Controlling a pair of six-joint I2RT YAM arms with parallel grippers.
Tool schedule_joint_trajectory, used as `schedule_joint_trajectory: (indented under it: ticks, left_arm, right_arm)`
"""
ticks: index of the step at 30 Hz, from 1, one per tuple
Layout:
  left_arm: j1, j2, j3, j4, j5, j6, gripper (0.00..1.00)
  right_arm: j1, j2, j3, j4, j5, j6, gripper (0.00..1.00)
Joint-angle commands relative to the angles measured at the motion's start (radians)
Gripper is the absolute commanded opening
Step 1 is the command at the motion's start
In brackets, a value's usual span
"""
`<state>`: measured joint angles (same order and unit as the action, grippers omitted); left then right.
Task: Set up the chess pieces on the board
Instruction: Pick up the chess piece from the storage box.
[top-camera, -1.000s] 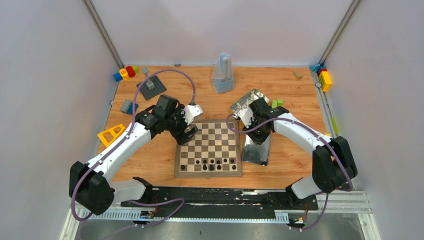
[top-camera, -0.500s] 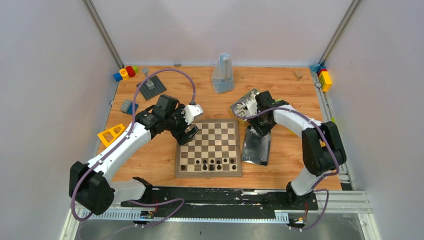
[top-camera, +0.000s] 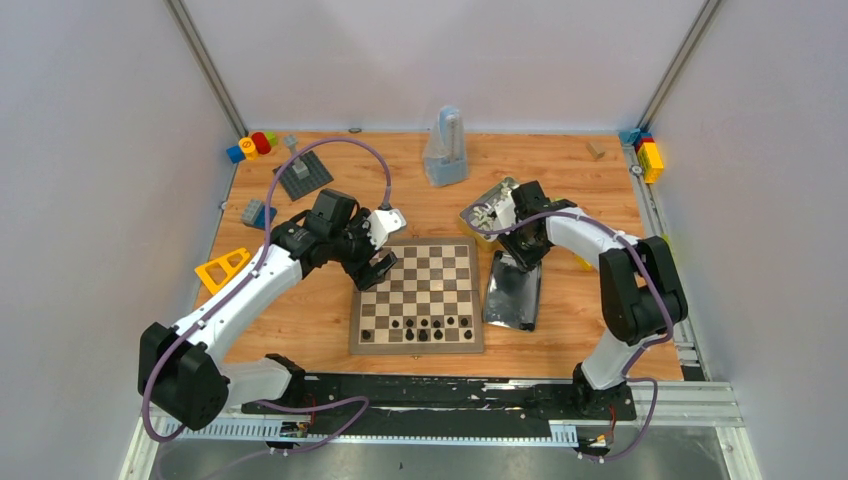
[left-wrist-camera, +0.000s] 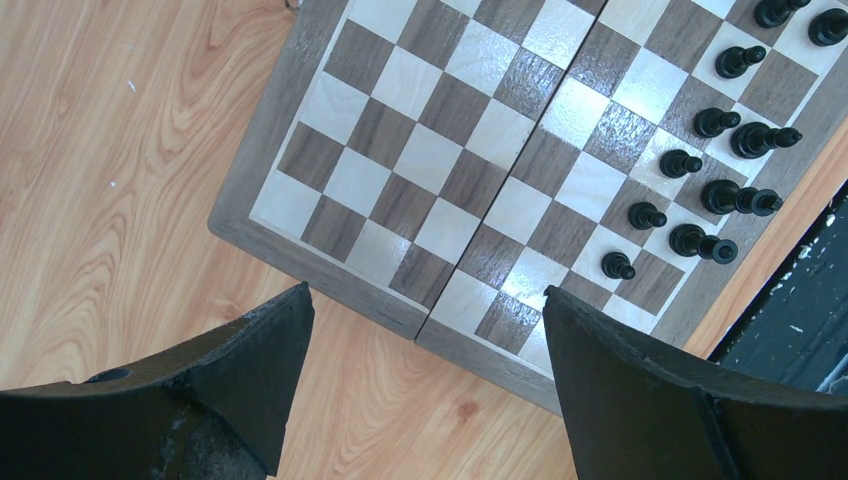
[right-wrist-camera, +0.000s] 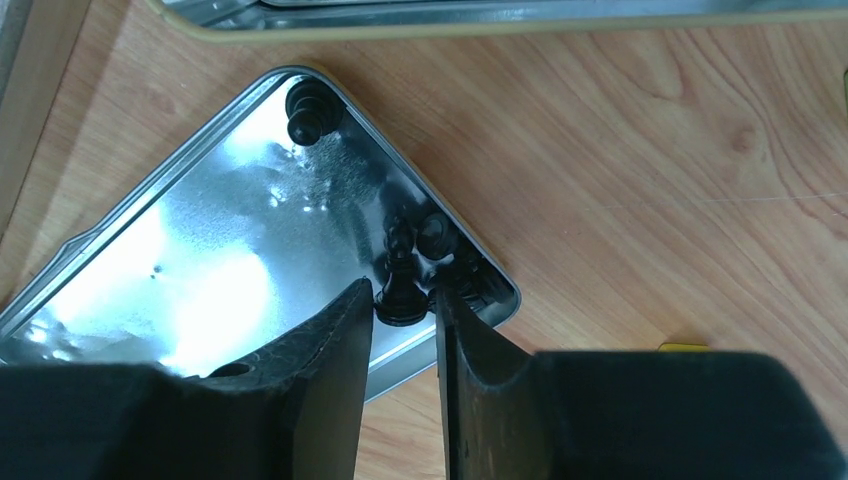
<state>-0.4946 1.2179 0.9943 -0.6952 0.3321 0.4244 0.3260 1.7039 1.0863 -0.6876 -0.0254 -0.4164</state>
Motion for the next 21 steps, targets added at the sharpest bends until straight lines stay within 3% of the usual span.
schedule_joint_trajectory:
  ticks: [1, 11, 21]
  left_arm:
    - [0.006, -0.018, 0.033, 0.015, 0.022, -0.008, 0.93]
    - [0.005, -0.022, 0.031, 0.014, 0.022, -0.008, 0.93]
    - [0.005, -0.036, 0.039, 0.016, 0.016, -0.015, 0.93]
  right_arm:
    - [-0.004, 0.022, 0.025, 0.028, 0.020, 0.008, 0.30]
    - [-0.005, 0.026, 0.006, 0.027, 0.010, 0.010, 0.22]
    - [-0.005, -0.070, 0.021, -0.022, -0.041, -0.008, 0.10]
